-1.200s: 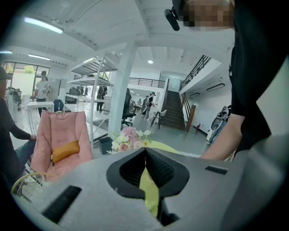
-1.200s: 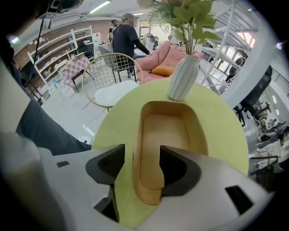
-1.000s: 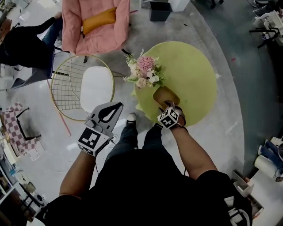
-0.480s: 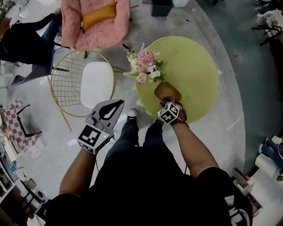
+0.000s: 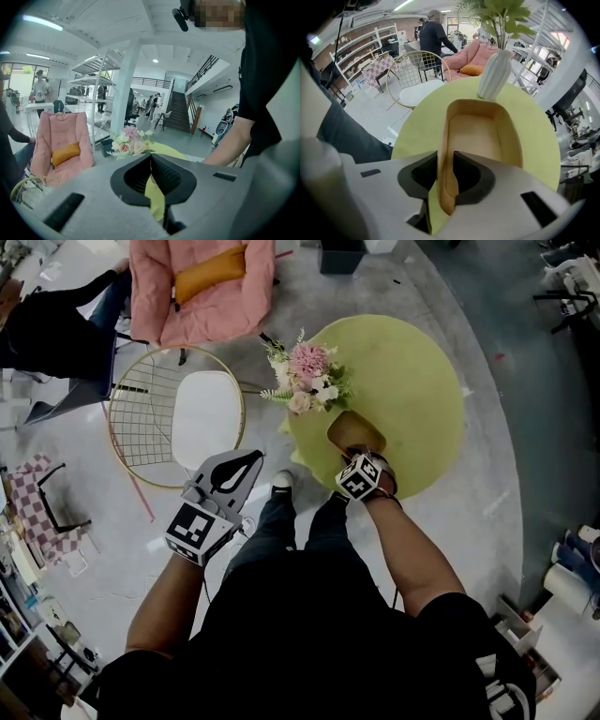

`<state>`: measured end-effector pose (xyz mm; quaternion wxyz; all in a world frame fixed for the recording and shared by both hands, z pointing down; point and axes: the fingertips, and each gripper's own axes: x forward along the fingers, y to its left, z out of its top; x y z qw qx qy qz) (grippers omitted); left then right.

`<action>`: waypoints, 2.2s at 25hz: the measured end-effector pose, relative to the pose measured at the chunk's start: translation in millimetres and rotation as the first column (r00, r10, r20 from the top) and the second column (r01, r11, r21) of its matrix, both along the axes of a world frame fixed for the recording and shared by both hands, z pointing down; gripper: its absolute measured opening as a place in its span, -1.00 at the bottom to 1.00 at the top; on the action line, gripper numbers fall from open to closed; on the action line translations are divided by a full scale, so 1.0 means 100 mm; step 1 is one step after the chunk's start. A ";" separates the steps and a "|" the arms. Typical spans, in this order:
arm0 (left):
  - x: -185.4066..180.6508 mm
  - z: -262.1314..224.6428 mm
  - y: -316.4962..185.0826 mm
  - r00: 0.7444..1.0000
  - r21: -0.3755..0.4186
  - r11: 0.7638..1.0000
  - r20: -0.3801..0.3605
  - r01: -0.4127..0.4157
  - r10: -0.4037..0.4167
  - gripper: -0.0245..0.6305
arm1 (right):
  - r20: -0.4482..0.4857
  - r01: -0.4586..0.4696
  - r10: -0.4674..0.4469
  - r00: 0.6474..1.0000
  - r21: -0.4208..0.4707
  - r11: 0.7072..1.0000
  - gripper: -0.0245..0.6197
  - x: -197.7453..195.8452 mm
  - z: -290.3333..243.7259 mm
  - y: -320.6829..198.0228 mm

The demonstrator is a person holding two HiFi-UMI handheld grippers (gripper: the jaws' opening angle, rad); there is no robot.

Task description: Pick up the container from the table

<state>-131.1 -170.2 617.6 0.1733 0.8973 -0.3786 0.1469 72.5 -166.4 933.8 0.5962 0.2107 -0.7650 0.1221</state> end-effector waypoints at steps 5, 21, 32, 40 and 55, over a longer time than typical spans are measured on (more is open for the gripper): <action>0.01 -0.02 0.05 1.000 -0.002 1.000 0.003 -0.007 0.007 -0.87 | -0.013 0.004 -0.004 1.000 0.013 1.000 -0.71 0.00 0.00 0.01; 0.02 -0.14 0.14 1.000 0.025 0.999 0.010 -0.021 0.021 -0.87 | -0.039 0.006 -0.004 0.999 0.047 0.999 -0.85 0.08 -0.15 0.07; 0.07 -0.25 0.18 1.000 0.050 0.998 0.016 -0.027 0.026 -0.87 | -0.050 0.016 -0.013 0.999 0.063 0.998 -0.85 0.19 -0.26 0.12; 0.13 -0.37 0.25 1.000 0.077 0.997 0.016 -0.021 0.020 -0.87 | -0.055 0.021 -0.017 0.998 0.075 0.997 -0.85 0.31 -0.40 0.18; 0.29 -0.67 0.34 1.000 0.141 0.990 0.022 -0.013 0.010 -0.87 | -0.063 0.009 -0.002 0.998 0.114 0.993 -0.86 0.59 -0.78 0.20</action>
